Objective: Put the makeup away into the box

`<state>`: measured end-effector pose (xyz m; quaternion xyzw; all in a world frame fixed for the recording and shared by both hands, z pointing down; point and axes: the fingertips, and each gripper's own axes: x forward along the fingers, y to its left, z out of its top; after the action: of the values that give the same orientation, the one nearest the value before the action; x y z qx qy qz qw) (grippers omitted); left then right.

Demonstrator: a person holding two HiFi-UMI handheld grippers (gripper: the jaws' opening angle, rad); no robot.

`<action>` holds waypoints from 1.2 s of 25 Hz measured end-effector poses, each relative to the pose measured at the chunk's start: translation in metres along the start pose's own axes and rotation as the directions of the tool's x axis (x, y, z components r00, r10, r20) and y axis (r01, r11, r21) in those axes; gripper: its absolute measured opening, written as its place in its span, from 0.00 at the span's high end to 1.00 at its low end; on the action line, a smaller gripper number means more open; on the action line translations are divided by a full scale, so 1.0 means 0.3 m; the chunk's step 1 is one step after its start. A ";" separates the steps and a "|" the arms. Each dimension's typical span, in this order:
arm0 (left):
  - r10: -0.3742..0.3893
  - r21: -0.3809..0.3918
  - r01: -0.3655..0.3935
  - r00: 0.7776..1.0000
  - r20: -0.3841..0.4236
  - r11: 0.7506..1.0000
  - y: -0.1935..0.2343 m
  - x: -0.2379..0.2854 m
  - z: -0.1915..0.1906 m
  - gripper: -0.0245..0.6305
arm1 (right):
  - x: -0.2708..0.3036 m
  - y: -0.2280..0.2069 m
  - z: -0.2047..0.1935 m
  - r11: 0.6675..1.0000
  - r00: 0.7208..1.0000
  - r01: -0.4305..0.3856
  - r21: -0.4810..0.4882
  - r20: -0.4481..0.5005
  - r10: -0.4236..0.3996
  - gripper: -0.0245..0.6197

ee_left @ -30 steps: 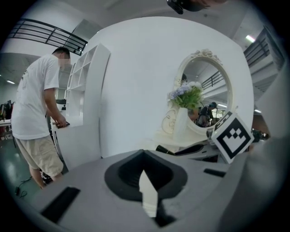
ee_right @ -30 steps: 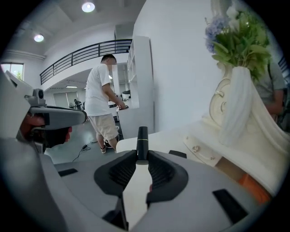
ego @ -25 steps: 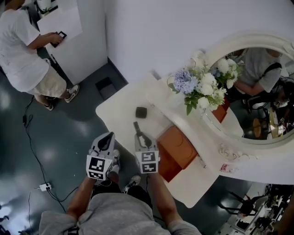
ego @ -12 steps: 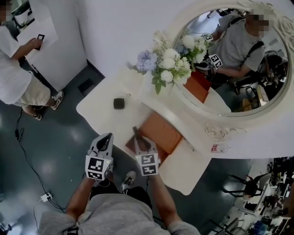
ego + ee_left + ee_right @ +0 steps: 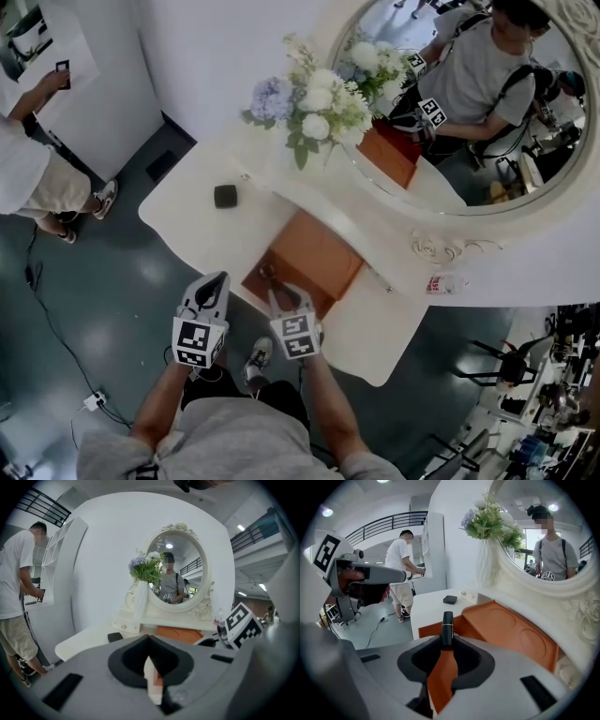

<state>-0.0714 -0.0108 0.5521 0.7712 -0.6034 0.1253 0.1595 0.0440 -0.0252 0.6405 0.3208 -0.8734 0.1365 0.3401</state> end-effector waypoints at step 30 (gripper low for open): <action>0.018 -0.023 -0.019 0.999 -0.031 1.000 0.025 -0.025 -0.085 0.96 | 0.090 0.008 -0.087 0.998 0.996 -0.052 0.041 -0.076 0.055 0.65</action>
<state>-0.0805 0.0043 0.5734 0.7618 -0.6093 0.1313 0.1767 0.0405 -0.0241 0.6780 0.2983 -0.8651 0.1749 0.3633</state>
